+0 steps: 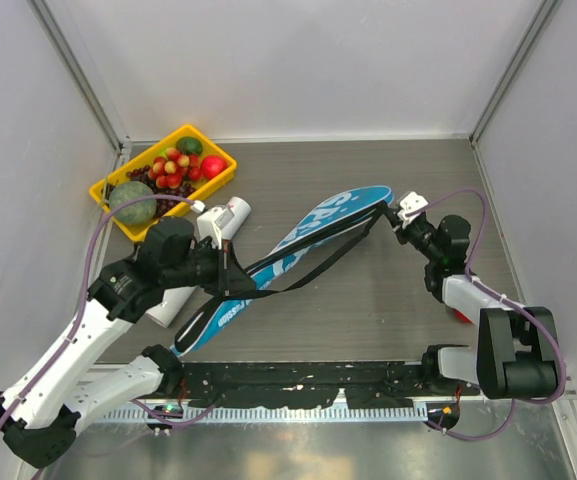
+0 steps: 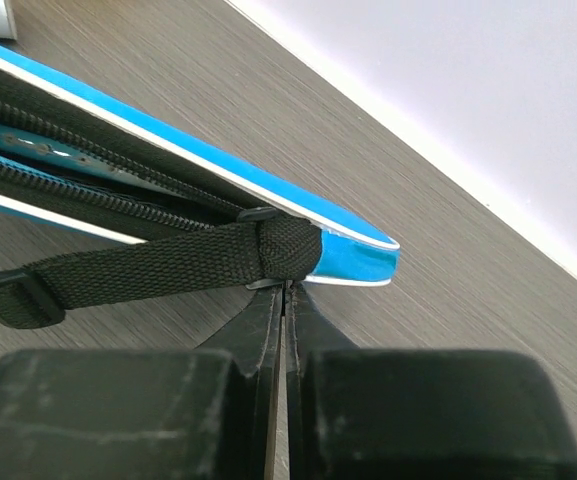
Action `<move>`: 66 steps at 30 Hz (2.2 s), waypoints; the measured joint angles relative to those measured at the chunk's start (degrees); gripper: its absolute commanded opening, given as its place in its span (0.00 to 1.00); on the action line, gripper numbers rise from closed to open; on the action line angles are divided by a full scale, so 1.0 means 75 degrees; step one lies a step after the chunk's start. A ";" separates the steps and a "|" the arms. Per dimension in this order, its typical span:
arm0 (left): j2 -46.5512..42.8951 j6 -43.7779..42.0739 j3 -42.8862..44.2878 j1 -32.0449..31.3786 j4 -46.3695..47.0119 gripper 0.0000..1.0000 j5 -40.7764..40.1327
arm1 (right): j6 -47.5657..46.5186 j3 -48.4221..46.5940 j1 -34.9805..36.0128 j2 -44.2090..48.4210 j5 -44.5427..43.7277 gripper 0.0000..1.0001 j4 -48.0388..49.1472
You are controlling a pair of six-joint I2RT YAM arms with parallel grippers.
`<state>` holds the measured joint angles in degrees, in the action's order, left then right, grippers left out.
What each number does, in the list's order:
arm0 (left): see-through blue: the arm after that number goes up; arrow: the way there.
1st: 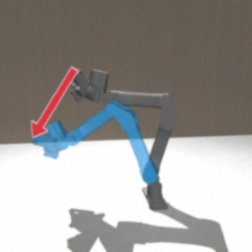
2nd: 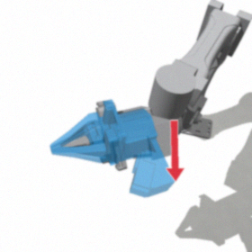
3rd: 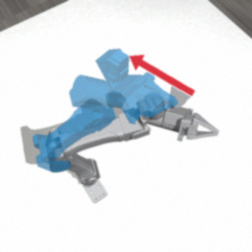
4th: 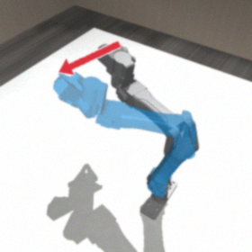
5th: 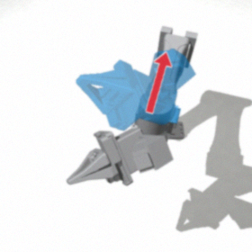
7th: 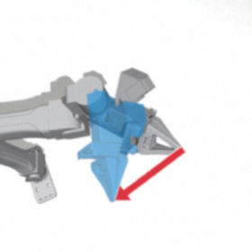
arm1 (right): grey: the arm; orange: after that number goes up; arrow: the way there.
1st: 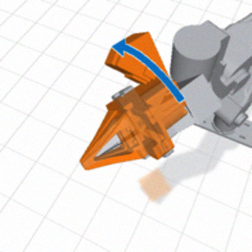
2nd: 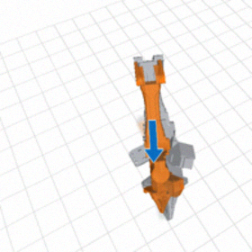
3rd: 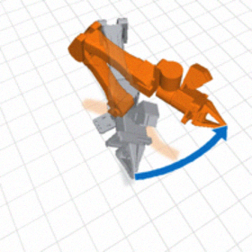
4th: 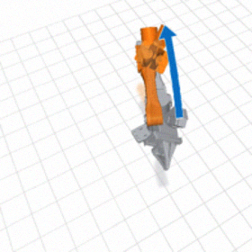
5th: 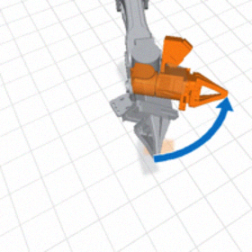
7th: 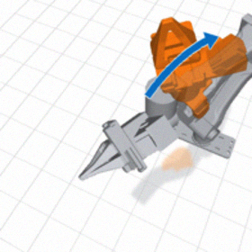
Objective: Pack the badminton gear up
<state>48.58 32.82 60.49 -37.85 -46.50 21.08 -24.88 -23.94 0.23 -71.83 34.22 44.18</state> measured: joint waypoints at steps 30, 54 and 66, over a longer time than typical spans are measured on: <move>0.0286 0.0169 -0.1189 0.0012 0.1842 0.00 -0.0114 | 0.3206 0.0335 0.3296 0.2256 -0.0903 0.05 -0.0947; 0.0766 0.0163 -0.1888 -0.0003 0.3322 0.54 -0.0061 | 0.4660 -0.0638 0.7184 0.1527 -0.3990 0.05 -0.1676; -0.1402 -0.2060 -0.0012 0.0000 0.1195 0.72 -0.1769 | 0.5607 -0.1515 0.7175 0.1632 -0.5514 0.05 -0.3590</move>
<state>38.06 17.37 60.40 -37.85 -37.54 7.81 17.17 -35.31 54.04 -59.59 -7.14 17.26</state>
